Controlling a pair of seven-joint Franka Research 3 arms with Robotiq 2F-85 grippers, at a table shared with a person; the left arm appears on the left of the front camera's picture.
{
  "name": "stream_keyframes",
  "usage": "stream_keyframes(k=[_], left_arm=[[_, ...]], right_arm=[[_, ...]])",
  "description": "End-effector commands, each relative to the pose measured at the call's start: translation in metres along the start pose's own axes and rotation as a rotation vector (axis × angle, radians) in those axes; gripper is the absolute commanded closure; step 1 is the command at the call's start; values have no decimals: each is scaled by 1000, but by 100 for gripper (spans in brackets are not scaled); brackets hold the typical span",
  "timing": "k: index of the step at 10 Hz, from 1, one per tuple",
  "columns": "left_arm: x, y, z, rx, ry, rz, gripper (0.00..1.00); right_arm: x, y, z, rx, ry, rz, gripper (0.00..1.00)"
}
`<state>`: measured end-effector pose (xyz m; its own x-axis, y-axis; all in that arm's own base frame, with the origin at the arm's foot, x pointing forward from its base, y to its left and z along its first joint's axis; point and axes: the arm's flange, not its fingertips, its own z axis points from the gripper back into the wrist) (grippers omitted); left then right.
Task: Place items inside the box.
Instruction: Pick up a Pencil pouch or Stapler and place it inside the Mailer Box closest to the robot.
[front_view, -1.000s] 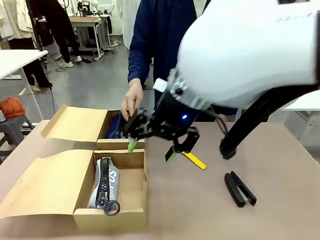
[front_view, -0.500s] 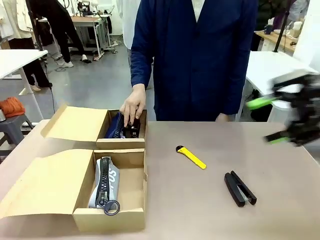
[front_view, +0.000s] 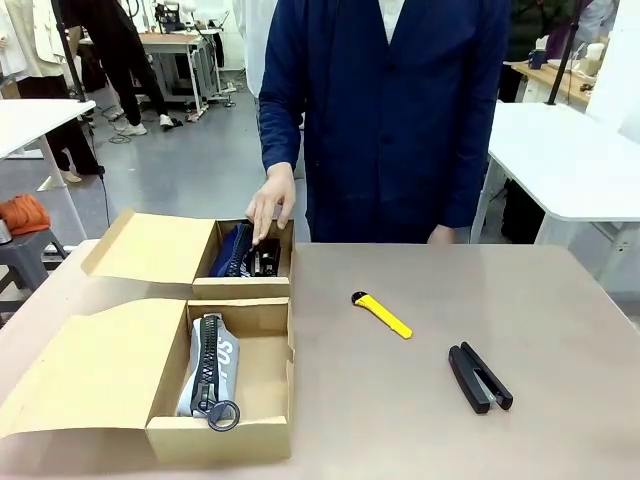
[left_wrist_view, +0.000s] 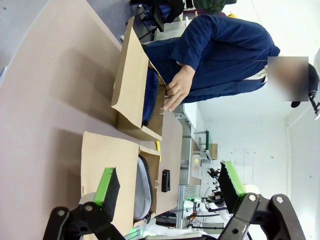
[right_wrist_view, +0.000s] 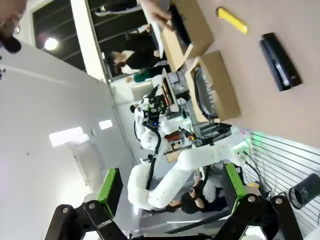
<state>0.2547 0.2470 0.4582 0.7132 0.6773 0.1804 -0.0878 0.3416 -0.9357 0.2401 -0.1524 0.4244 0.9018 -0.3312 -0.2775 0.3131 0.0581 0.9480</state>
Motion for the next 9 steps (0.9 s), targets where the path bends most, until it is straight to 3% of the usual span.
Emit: stream_keyframes(k=[1, 9], left_arm=[[-1, 0, -1, -18, -5, -14, 0], [-1, 0, -1, -18, -5, -14, 0]], right_arm=[[-15, 30, -8, -10, 14, 31, 0], [-15, 30, -8, -10, 14, 31, 0]])
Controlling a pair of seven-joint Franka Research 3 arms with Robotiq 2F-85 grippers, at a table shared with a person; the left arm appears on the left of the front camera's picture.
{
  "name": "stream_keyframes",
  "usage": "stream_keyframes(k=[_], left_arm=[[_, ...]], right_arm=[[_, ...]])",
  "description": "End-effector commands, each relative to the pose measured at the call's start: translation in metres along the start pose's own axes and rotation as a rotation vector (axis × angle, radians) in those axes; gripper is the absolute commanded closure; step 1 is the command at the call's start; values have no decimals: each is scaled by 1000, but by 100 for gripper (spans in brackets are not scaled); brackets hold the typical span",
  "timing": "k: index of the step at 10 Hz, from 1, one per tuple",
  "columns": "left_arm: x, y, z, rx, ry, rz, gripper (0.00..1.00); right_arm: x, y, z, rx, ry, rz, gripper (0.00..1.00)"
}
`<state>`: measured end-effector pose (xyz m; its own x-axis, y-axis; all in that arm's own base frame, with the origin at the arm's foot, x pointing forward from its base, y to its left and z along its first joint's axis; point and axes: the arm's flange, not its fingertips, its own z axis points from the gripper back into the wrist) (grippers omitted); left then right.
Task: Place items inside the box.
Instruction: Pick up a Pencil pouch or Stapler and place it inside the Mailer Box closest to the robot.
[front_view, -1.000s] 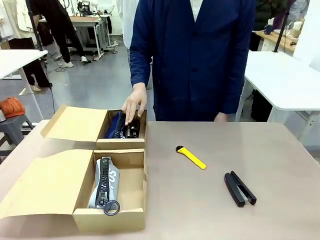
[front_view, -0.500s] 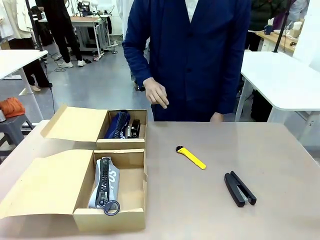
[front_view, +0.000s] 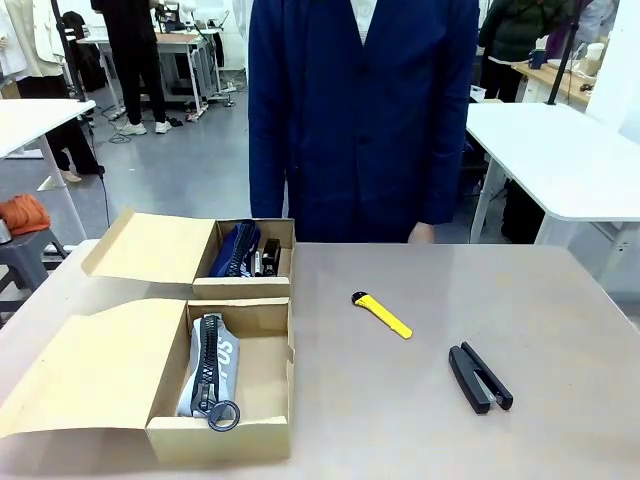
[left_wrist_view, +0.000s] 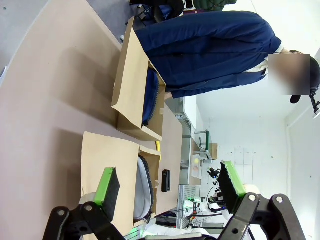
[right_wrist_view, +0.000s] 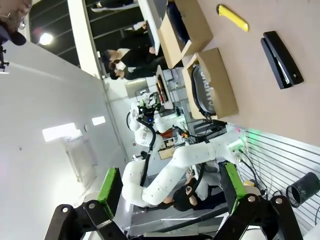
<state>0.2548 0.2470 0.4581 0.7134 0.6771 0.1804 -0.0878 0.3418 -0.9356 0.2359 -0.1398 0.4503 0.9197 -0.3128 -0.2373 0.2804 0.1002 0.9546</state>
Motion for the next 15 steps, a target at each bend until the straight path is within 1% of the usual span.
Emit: stream_keyframes(k=[1, 4, 5, 6, 7, 8, 9, 10, 11, 12, 13, 14, 15], left_arm=[[-1, 0, -1, -18, -6, -14, 0], [-1, 0, -1, -18, -6, -14, 0], [-1, 0, -1, -18, -6, -14, 0], [-1, 0, -1, -18, -6, -14, 0], [-1, 0, -1, -18, -6, -14, 0], [-1, 0, -1, -18, -6, -14, 0], [-1, 0, -1, -18, -6, -14, 0], [-1, 0, -1, -18, -6, -14, 0], [-1, 0, -1, -18, -6, -14, 0], [-1, 0, -1, -18, -6, -14, 0], [-1, 0, -1, -18, -6, -14, 0], [-1, 0, -1, -18, -6, -14, 0], [-1, 0, -1, -18, -6, -14, 0]], right_arm=[[0, 6, -1, 19, -2, -14, 0], [0, 6, -1, 19, -2, -14, 0], [0, 0, 0, -1, 1, -2, 0], [-9, 1, -13, -157, -97, -6, 0], [-18, 19, -42, -342, -178, 57, 0], [-26, 41, -82, -509, -189, 177, 0], [-23, 49, -125, -754, -236, 299, 0], [-12, 43, -166, -902, -177, 363, 0], [-9, 29, -207, -1135, -189, 403, 0], [-12, 21, -226, -1235, -167, 455, 0], [-18, 28, -217, -1208, -192, 454, 0], [-4, 61, -201, -915, -149, 359, 0], [-5, 48, -232, -1076, -142, 406, 0]])
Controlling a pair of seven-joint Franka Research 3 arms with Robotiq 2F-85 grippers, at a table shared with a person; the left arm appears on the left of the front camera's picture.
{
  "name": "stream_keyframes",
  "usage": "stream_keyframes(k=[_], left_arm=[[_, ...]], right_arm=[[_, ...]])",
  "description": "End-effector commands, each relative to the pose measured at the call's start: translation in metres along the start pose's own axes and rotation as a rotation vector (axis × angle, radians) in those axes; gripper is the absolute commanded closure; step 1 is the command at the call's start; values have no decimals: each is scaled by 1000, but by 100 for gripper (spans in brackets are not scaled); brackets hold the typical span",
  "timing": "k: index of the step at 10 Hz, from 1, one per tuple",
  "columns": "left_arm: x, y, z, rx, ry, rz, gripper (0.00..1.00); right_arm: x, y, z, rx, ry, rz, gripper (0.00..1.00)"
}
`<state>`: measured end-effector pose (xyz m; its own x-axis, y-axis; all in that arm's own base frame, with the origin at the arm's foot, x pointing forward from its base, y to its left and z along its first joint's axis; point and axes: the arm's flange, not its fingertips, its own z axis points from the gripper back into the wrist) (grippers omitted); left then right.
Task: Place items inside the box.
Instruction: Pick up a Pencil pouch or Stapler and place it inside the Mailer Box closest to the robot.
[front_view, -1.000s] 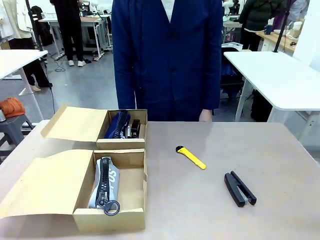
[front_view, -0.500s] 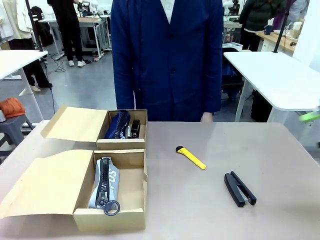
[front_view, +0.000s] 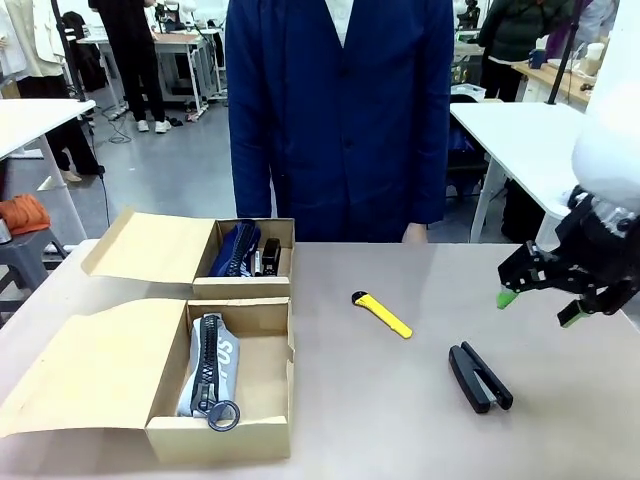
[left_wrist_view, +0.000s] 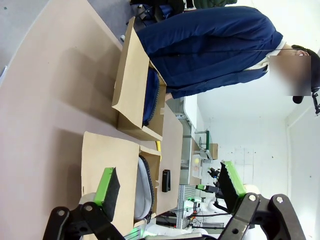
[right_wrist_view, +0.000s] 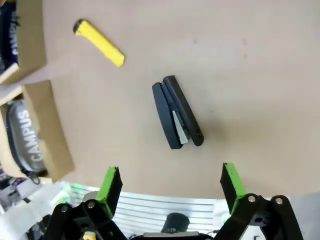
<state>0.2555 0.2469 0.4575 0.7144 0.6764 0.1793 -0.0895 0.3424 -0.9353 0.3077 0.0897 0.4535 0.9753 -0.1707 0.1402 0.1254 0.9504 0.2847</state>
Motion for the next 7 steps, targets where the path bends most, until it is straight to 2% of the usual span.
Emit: stream_keyframes(k=[1, 2, 3, 5, 7], left_arm=[[-1, -1, 0, -20, -7, -15, 0], [-1, -1, 0, -20, -7, -15, 0], [-1, -1, 0, -20, -7, -15, 0], [-1, -1, 0, -20, -7, -15, 0], [-1, -1, 0, -20, -7, -15, 0]], right_arm=[[-11, 4, 10, -262, 55, 178, 0], [-20, 21, 7, -316, 47, 328, 0], [-14, 27, 1, -293, 57, 399, 0], [-4, 29, -20, -228, 129, 483, 0], [-2, 27, -45, -154, 198, 504, 0]])
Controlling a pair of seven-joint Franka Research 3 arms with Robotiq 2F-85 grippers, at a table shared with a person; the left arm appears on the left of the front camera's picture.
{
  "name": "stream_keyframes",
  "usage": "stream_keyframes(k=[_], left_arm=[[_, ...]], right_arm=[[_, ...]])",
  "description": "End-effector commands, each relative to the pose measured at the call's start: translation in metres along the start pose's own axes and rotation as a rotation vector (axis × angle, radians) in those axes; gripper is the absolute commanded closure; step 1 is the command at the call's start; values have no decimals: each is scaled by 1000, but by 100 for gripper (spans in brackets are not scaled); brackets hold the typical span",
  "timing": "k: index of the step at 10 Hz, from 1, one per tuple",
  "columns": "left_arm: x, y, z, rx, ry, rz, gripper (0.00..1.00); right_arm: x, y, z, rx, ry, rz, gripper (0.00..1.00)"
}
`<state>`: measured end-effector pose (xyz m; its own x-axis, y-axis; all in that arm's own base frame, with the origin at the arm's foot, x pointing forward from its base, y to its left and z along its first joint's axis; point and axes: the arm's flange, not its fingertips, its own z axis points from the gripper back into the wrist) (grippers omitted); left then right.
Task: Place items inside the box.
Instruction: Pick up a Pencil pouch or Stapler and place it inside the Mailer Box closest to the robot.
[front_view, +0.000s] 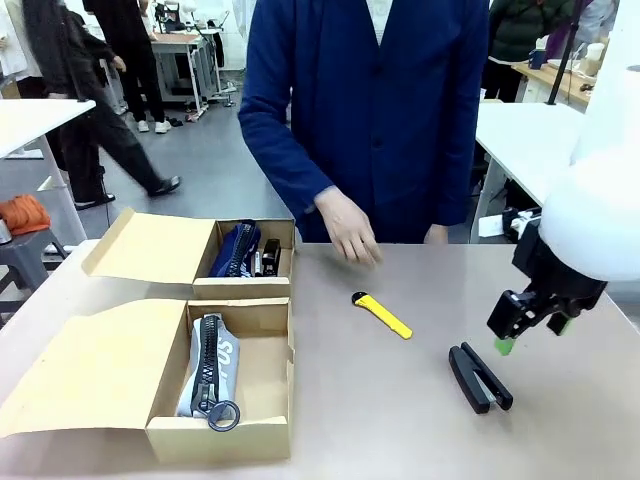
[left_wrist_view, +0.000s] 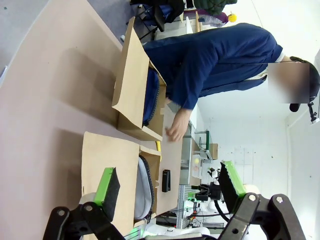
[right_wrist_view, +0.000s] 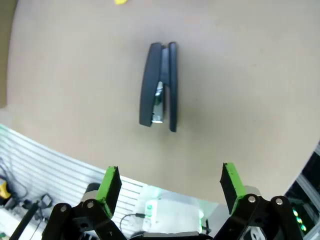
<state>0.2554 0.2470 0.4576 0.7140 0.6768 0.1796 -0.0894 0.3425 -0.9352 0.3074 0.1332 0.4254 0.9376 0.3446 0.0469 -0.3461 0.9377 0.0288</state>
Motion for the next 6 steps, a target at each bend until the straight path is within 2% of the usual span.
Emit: stream_keyframes(k=[1, 2, 3, 4, 5, 6], left_arm=[[-1, -1, 0, -20, -7, -15, 0], [-1, -1, 0, -20, -7, -15, 0], [-1, -1, 0, -20, -7, -15, 0], [-1, -1, 0, -20, -7, -15, 0], [-1, -1, 0, -20, -7, -15, 0], [-1, -1, 0, -20, -7, -15, 0]], right_arm=[[2, -25, -16, 113, 18, -31, 0], [-34, -81, 6, 461, -160, -159, 0], [-79, -130, 23, 630, -206, -355, 0], [-124, -164, 30, 825, -300, -463, 0], [-151, -178, 22, 895, -363, -541, 0], [-160, -180, 8, 915, -376, -560, 0]])
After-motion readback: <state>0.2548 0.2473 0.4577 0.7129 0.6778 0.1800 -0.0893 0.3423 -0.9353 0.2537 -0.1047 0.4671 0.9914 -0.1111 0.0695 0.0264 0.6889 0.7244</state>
